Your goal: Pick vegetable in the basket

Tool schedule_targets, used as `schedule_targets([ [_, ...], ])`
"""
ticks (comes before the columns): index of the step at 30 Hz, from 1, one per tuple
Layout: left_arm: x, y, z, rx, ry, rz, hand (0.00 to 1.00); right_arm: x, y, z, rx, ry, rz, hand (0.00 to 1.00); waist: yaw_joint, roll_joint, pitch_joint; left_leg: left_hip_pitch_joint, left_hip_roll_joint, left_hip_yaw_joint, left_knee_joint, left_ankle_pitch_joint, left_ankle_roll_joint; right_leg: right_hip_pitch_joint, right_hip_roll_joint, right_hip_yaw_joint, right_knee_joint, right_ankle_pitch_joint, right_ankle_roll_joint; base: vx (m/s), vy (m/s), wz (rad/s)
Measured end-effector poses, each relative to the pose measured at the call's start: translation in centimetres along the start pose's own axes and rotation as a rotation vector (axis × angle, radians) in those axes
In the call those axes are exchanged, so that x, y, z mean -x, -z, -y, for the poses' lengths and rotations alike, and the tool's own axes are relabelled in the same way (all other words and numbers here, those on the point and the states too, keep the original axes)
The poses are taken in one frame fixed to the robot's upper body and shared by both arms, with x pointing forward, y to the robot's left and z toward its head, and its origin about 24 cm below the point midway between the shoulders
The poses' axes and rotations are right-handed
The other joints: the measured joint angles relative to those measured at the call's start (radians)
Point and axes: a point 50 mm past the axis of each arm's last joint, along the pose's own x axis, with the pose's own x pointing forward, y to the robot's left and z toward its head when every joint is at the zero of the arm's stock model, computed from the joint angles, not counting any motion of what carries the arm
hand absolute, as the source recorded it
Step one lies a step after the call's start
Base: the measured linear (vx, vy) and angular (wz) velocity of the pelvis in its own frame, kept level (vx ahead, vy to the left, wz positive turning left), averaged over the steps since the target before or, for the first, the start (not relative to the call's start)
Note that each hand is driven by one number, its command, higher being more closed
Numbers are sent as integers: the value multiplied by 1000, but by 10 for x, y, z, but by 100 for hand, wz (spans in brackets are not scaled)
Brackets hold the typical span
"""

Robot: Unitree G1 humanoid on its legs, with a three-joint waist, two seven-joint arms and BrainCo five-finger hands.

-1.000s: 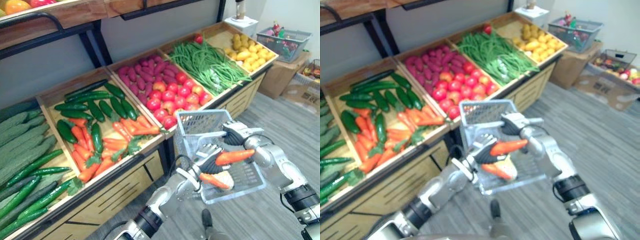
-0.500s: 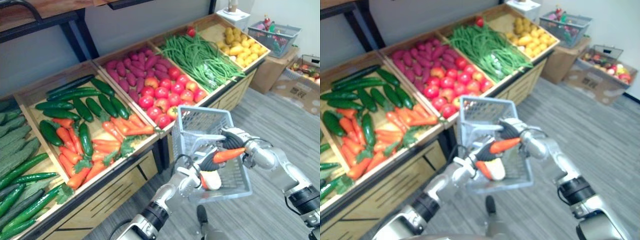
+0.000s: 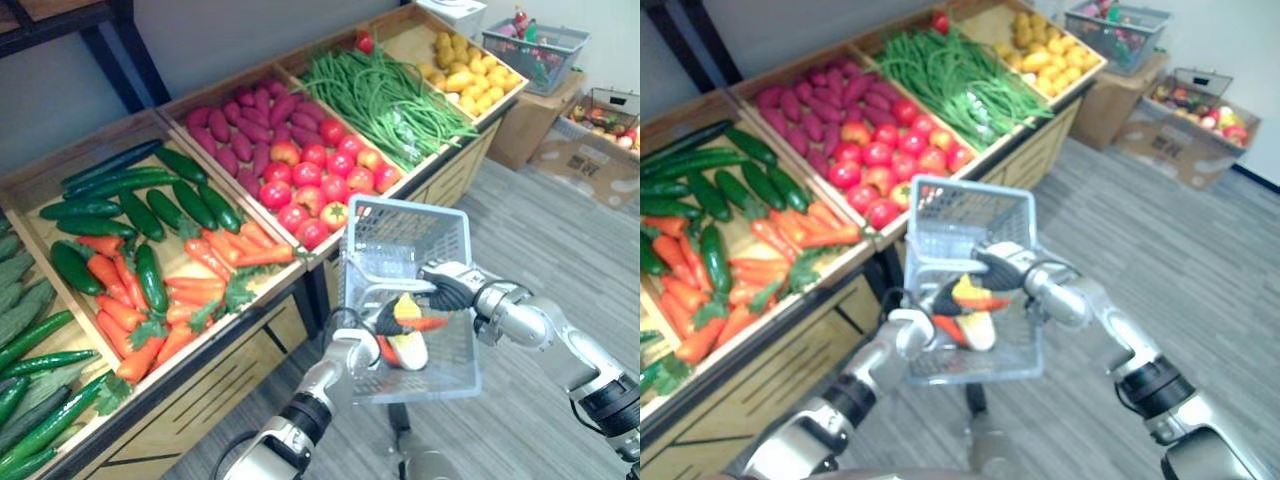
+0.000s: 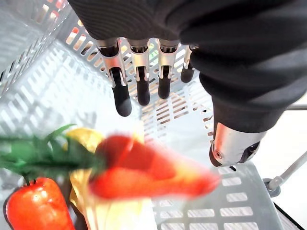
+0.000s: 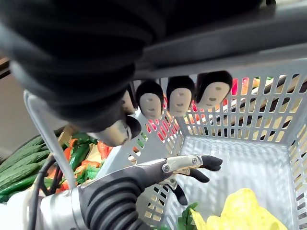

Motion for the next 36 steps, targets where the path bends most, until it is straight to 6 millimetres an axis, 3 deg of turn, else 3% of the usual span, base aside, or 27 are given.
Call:
schedule_targets([
  [10, -1, -8, -10, -3, -14, 40, 0, 4, 6, 3, -18, 26, -31, 100, 1, 1, 16, -5, 0, -39, 4, -3, 6, 20, -15, -27, -1, -1, 1, -41, -37, 9],
  [14, 3, -29, -24, -41, -56, 152, 0, 5, 20, -3, -101, 67, -88, 100, 0, 3, 17, -21, 2, -79, 11, -2, 8, 29, -26, -56, -1, -2, 2, -34, -43, 23],
  [17, 17, -47, -29, -14, -81, 246, 0, 11, 40, -8, -178, 122, -182, 100, 15, 4, 17, -44, 2, -122, 20, 1, 15, 36, -37, -94, -1, -3, 3, -26, -49, 40],
  [21, 41, -45, -25, 45, 0, 305, 0, 23, 51, -26, -235, 149, -236, 100, 25, 5, 16, -60, 4, -192, 35, 4, 22, 73, -57, -156, -1, -14, 12, -28, -34, 47],
  [23, 63, -64, -34, 70, -9, 469, 0, 38, 72, -34, -287, 195, -350, 100, 29, 2, 13, -76, -1, -228, 40, 4, 27, 85, -72, -188, -1, -20, 17, -40, -10, 52],
  [25, 92, -90, -53, 179, -49, 678, 0, 63, 108, -51, -332, 173, -564, 100, 41, -1, -6, -91, -13, -254, 38, 7, 31, 85, -88, -209, -1, -26, 20, -32, -6, 33],
  [26, 97, -93, -56, 215, -56, 709, 0, 68, 114, -58, -348, 158, -614, 100, 51, 1, -9, -92, -16, -257, 36, 7, 31, 85, -90, -212, -1, -26, 20, -25, -17, 22],
  [28, 107, -91, -62, 293, -68, 731, 0, 82, 126, -80, -375, 90, -728, 100, 65, 11, -17, -106, -18, -277, 36, 10, 31, 84, -95, -226, -1, -38, 22, -16, -24, 27],
  [30, 117, -73, -63, 366, -86, 656, 0, 103, 135, -106, -409, 5, -853, 100, 83, 25, -25, -125, -25, -317, 29, 28, 38, 83, -102, -264, -1, -40, 20, 9, -23, 47],
  [33, 133, -45, -65, 407, -112, 532, 0, 124, 141, -122, -444, -20, -963, 100, 85, 29, -28, -128, -28, -348, 0, 53, 39, 87, -102, -298, 0, -37, 15, 43, -22, 34],
  [36, 141, -32, -75, 426, -172, 483, 0, 143, 148, -121, -468, 46, -1045, 100, 82, 17, -31, -130, -26, -361, 0, 54, 39, 102, -102, -313, 0, -37, 14, 8, -3, 14],
])
